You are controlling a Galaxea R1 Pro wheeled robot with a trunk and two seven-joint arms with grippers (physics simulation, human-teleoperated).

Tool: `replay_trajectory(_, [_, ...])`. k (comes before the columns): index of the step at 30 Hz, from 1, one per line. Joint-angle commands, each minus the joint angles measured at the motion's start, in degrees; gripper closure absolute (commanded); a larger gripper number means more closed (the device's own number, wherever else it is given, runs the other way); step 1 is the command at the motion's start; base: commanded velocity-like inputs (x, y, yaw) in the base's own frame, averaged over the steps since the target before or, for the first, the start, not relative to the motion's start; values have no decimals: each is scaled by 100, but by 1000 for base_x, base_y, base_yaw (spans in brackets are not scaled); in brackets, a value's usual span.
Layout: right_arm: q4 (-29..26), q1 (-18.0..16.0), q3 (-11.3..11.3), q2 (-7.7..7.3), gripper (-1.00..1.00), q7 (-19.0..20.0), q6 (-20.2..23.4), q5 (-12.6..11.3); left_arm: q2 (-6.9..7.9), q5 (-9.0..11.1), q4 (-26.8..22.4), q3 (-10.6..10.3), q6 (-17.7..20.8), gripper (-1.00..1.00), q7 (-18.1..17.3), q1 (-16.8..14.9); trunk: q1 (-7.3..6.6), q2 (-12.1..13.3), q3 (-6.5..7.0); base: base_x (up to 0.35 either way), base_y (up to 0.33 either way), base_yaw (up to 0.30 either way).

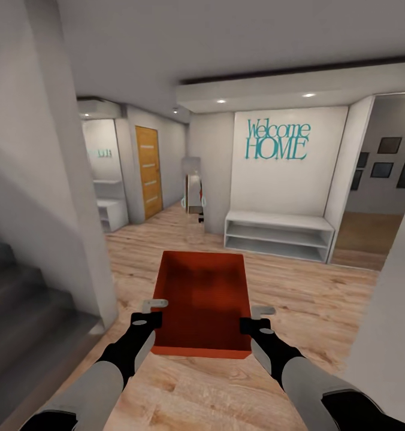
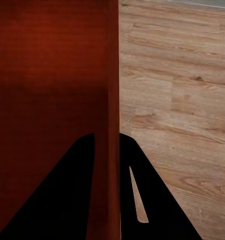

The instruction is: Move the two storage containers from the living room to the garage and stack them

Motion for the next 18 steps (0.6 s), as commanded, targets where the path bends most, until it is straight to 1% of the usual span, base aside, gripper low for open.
replay_trajectory(1, [-13, -4, -4, -127, 100, -38, -14, 38, 36, -49, 0, -20, 57, 100, 100, 1, 5, -4, -2, 324, 0, 0])
replay_trajectory(18, [-13, -4, 0, -126, 100, -31, -14, 38, 38, -49, -9, -20, 56, 100, 100, 1, 5, -4, -2, 324, 0, 0])
